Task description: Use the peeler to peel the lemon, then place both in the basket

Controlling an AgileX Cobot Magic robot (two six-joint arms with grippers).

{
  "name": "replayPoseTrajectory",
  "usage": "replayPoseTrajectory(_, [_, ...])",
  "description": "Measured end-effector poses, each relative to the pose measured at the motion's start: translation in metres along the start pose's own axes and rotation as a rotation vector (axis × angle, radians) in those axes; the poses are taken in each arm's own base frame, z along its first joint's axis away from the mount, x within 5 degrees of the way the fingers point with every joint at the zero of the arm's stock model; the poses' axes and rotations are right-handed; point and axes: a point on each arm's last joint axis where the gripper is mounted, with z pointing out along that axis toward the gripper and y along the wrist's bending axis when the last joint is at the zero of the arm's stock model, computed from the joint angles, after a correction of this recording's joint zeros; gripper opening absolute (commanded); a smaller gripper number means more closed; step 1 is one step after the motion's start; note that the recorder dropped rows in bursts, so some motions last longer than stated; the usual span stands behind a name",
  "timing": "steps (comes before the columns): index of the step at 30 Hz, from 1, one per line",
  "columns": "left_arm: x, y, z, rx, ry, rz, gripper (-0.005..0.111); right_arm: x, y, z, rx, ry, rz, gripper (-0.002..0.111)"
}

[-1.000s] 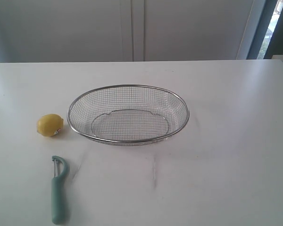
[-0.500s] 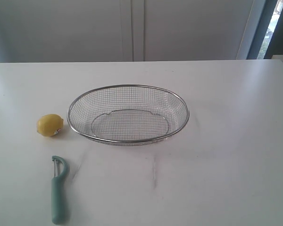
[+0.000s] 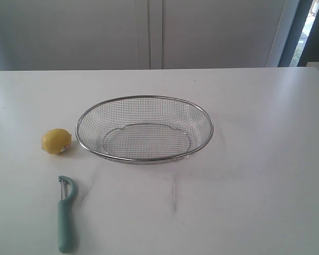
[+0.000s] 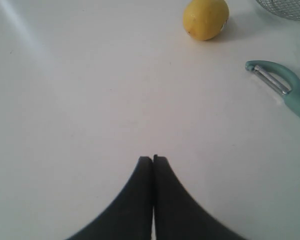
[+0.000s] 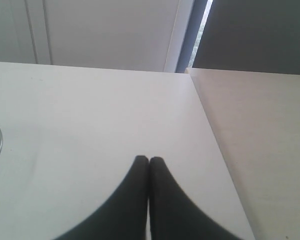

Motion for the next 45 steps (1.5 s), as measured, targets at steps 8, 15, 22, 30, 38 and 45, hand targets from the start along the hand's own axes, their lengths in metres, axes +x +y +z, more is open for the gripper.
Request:
replayPoseTrajectory(8, [0.000,0.000,0.000,0.000,0.000,0.000,0.000,-0.020,-0.003,-0.010,0.006,0.001,0.046,0.000])
replayPoseTrajectory(15, [0.000,0.000,0.000,0.000,0.000,0.000,0.000,-0.031,-0.002,0.003,-0.022,0.190,0.081,0.000])
replayPoseTrajectory(22, [0.000,0.000,0.000,0.000,0.000,0.000,0.000,-0.031,-0.001,0.006,-0.024,0.191,0.087,0.000])
replayPoseTrajectory(30, [0.000,0.000,0.000,0.000,0.000,0.000,0.000,-0.027,-0.001,0.009,-0.024,0.248,0.116,0.000])
replayPoseTrajectory(38, [0.000,0.000,0.000,0.000,0.000,0.000,0.000,-0.013,0.002,0.035,-0.028,0.451,0.147,0.000])
replayPoseTrajectory(45, [0.000,0.000,0.000,0.000,0.000,0.000,0.000,0.000,0.007,0.057,-0.047,0.618,0.164,0.000])
